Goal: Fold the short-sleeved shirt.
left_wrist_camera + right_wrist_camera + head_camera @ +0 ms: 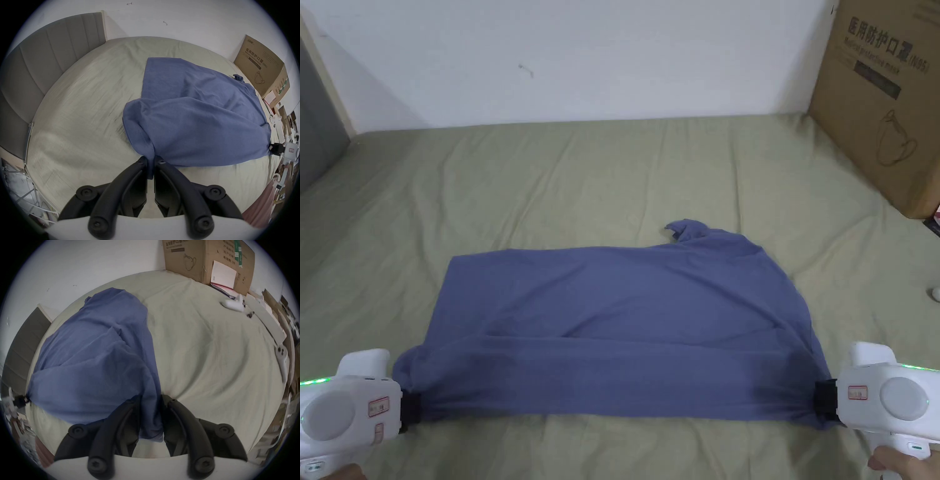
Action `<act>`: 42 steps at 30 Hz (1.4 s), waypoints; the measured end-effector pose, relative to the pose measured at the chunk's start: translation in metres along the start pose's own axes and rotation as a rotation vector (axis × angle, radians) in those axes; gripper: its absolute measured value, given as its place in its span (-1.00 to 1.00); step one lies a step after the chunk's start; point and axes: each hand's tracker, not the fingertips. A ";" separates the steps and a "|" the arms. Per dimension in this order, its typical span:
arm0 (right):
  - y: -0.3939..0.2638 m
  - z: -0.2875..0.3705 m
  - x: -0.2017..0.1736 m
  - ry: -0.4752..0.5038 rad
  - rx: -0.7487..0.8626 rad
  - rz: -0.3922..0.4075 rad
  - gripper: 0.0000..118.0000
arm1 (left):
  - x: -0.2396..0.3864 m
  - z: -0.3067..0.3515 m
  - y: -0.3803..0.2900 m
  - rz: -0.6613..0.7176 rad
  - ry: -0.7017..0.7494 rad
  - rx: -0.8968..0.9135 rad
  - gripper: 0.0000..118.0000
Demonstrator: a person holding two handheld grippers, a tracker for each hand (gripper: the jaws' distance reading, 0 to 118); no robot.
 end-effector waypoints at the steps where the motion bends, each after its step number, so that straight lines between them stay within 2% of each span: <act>1: 0.001 0.004 -0.002 0.012 0.007 0.030 -0.78 | 0.000 0.001 0.000 0.005 -0.005 0.002 -0.90; 2: 0.002 0.009 -0.004 0.010 0.005 0.045 -0.86 | 0.000 0.003 0.000 0.005 0.001 0.001 -0.90; 5: 0.007 0.024 -0.003 0.006 0.012 0.051 -0.87 | -0.003 0.011 -0.001 -0.007 -0.004 0.009 -0.90; 10: -0.001 0.064 0.009 0.059 0.054 -0.020 -0.87 | -0.010 0.041 -0.016 -0.040 -0.012 0.017 -0.90; 13: -0.025 0.079 0.017 0.046 0.045 -0.008 -0.87 | -0.015 0.059 -0.041 -0.056 0.027 0.017 -0.90; 14: -0.037 0.082 0.020 0.002 0.031 -0.002 -0.87 | -0.018 0.063 -0.052 -0.085 0.121 0.011 -0.90; 15: -0.046 0.083 0.025 -0.005 0.025 0.006 -0.87 | -0.022 0.065 -0.061 -0.105 0.151 0.005 -0.90; 16: -0.056 0.082 0.032 0.034 -0.014 -0.016 -0.87 | -0.029 0.067 -0.069 -0.081 0.087 -0.006 -0.90; 17: -0.065 0.082 0.038 0.074 -0.016 -0.080 -0.87 | -0.034 0.069 -0.078 -0.028 0.032 -0.025 -0.90; 18: -0.070 0.079 0.040 0.080 -0.009 -0.126 -0.87 | -0.034 0.069 -0.084 -0.026 0.043 -0.015 -0.91; 19: -0.071 0.077 0.038 0.085 -0.022 -0.129 -0.87 | -0.033 0.067 -0.087 -0.037 0.044 -0.012 -0.90; 20: -0.072 0.073 0.035 0.074 -0.014 -0.103 -0.82 | -0.027 0.066 -0.087 -0.054 0.053 -0.013 -0.90; 21: -0.071 0.071 0.031 0.046 -0.011 -0.062 -0.62 | -0.022 0.065 -0.087 -0.074 0.066 0.001 -0.89; 22: -0.069 0.069 0.028 0.026 -0.025 -0.032 -0.17 | -0.018 0.065 -0.086 -0.088 0.074 0.023 -0.80; 23: -0.066 0.070 0.025 0.000 -0.034 -0.011 0.21 | -0.015 0.067 -0.083 -0.095 0.077 0.029 -0.51; 24: -0.061 0.072 0.021 0.005 -0.017 -0.010 0.38 | -0.013 0.070 -0.079 -0.094 0.079 0.040 -0.36; 25: -0.057 0.075 0.020 0.013 -0.010 -0.003 0.38 | -0.013 0.072 -0.076 -0.084 0.080 0.045 -0.36; 26: -0.052 0.083 0.017 0.026 0.026 0.018 0.68 | -0.014 0.073 -0.072 -0.074 0.078 0.044 0.38; 27: -0.044 0.090 0.014 0.024 0.059 0.037 0.68 | -0.015 0.077 -0.069 -0.061 0.076 0.050 0.82; 28: -0.037 0.095 0.012 0.023 0.075 0.059 0.68 | -0.016 0.082 -0.065 -0.047 0.080 0.074 1.00; 31: -0.015 0.107 0.002 0.058 0.104 0.098 0.64 | -0.013 0.095 -0.049 -0.032 0.067 0.115 0.96; 32: -0.007 0.107 0.000 0.089 0.118 0.105 0.44 | -0.009 0.098 -0.044 -0.037 0.038 0.135 0.89; 33: 0.000 0.107 -0.003 0.101 0.125 0.102 0.00 | -0.003 0.099 -0.040 -0.047 0.005 0.158 0.69; 34: 0.005 0.103 -0.008 0.092 0.132 0.097 -0.64 | 0.001 0.098 -0.035 -0.051 -0.001 0.154 0.30; 35: 0.008 0.097 -0.012 0.082 0.133 0.087 -1.00 | 0.006 0.091 -0.029 -0.057 -0.009 0.137 -0.52; 36: 0.012 0.089 -0.011 0.100 0.123 0.061 -1.00 | 0.012 0.082 -0.025 -0.061 -0.013 0.126 -1.00; 39: 0.008 0.072 -0.014 0.158 0.108 -0.036 -1.00 | 0.024 0.066 -0.019 -0.086 -0.047 0.136 -1.00; 42: 0.017 0.048 -0.017 0.152 0.073 -0.019 -1.00 | 0.036 0.048 -0.003 -0.106 -0.063 0.093 -1.00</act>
